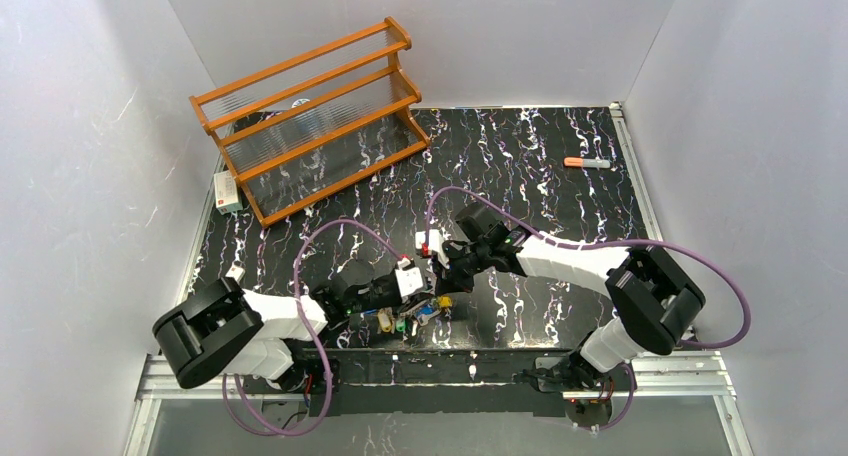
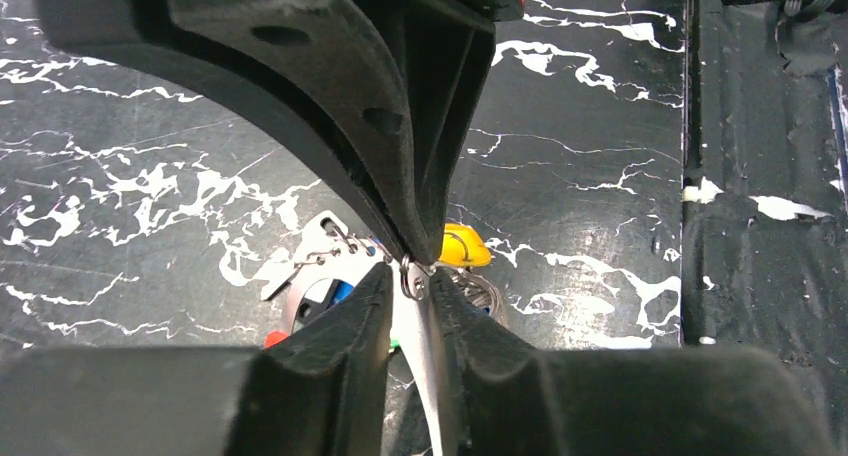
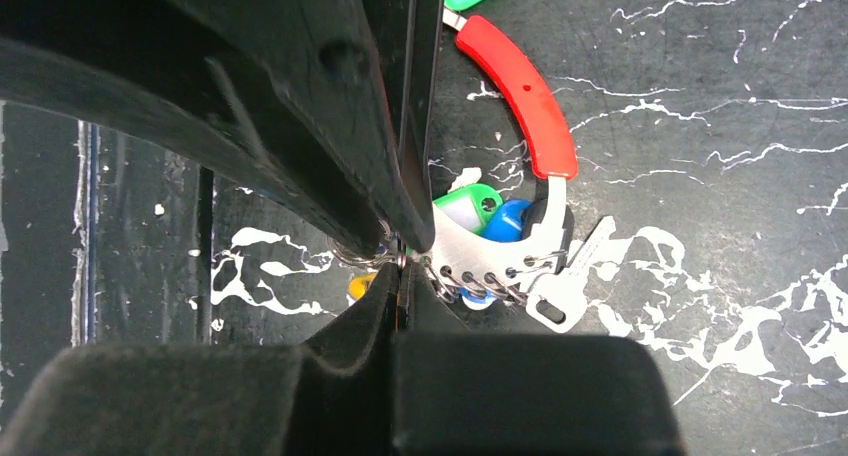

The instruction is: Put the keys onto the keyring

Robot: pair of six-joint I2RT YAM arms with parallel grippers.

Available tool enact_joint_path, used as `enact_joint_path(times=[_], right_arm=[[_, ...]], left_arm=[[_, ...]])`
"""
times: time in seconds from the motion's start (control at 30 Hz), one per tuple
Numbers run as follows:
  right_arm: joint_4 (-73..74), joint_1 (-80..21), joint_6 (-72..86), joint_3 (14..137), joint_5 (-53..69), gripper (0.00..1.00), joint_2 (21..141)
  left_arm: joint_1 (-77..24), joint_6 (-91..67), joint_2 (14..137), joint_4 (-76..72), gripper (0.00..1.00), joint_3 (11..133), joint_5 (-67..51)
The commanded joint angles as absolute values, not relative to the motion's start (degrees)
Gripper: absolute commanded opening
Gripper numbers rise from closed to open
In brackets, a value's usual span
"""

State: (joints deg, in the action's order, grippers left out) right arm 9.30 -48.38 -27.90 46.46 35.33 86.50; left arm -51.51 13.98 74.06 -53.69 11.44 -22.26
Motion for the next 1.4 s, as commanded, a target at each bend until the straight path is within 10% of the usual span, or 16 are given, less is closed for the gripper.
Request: enact_joint_path(times=[0.0,0.43,0.7,1.37], right_arm=[[8.0,-48.8,-28.6,48.1,38.8,0.01,84.6],[6.0,-48.9,-28.0,47.1,38.4,0.01,82.7],[-9.6,-44.2,-17.5,38.3,41.3,0.36,76.1],[-15.9,-42.4,-12.5,38.4,47.9,0.21,80.7]], left_arm=[[-51.6,15.1,76.1,-53.3,0.15,14.1,-25.8],[-51.6,14.0,76.7,-53.3,0.0,13.7,-23.0],[-51.6,8.5,69.6,-56.3,0.0,9.9,-15.5],[-51.6,2.4,66.9,-71.0,0.0,5.1,-11.4]])
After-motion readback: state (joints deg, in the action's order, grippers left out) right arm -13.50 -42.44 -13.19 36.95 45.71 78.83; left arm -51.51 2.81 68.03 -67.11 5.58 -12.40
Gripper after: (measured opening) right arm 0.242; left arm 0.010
